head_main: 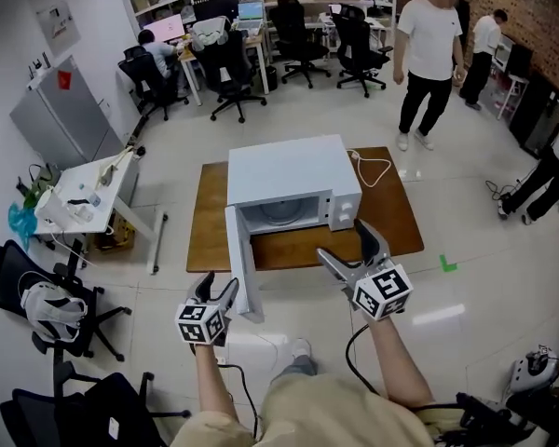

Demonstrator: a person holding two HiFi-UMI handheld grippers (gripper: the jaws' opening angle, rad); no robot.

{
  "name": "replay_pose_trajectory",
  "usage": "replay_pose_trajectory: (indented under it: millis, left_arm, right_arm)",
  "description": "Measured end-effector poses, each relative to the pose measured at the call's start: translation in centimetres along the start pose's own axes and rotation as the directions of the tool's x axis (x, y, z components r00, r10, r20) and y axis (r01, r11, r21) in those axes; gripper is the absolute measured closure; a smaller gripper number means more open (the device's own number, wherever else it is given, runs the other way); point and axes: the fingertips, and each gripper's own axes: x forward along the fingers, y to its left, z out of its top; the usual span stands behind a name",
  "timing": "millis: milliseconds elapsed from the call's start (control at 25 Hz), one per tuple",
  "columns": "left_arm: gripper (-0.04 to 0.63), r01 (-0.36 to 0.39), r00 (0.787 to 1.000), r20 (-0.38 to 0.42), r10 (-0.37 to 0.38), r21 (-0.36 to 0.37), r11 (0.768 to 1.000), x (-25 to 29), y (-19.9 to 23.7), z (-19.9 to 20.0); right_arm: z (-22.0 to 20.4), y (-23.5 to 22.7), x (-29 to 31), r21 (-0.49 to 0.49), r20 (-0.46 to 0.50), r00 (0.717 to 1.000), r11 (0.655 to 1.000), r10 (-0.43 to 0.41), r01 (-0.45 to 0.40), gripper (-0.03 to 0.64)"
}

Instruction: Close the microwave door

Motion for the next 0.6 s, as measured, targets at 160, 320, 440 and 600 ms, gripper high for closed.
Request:
replay_pose_trajectory:
  millis: [160, 320, 440, 600]
  left_arm:
    - [0.342, 0.124, 0.989, -0.067, -0.132, -0.112, 0.986, 3.4, 3.4, -3.6]
    - [0.350, 0.199, 0.970, -0.114, -0.216, -0.142, 0.970, 5.6, 4.5, -5.9]
    - [0.387, 0.287, 0.943, -0.123, -0.308, -0.166, 0.943, 7.3, 5.1, -6.1]
    - [0.396, 0.330, 0.929, -0.107, -0.355, -0.198, 0.923, 8.9, 5.4, -5.7]
  right_arm:
    - [-1.7, -1.7, 5.5, -0.011, -0.027, 0.999, 1.000, 0.020, -0.020, 0.180]
    - [-3.1, -2.5, 9.5, -0.005, -0.036, 0.999, 1.000, 0.024, -0.025, 0.181]
    - [-3.3, -3.0, 13.3, -0.037, -0.046, 0.999, 0.999, 0.004, -0.006, 0.181]
    - [-3.8, -2.6, 16.4, -0.074, -0.047, 0.999, 0.997, -0.005, 0.001, 0.181]
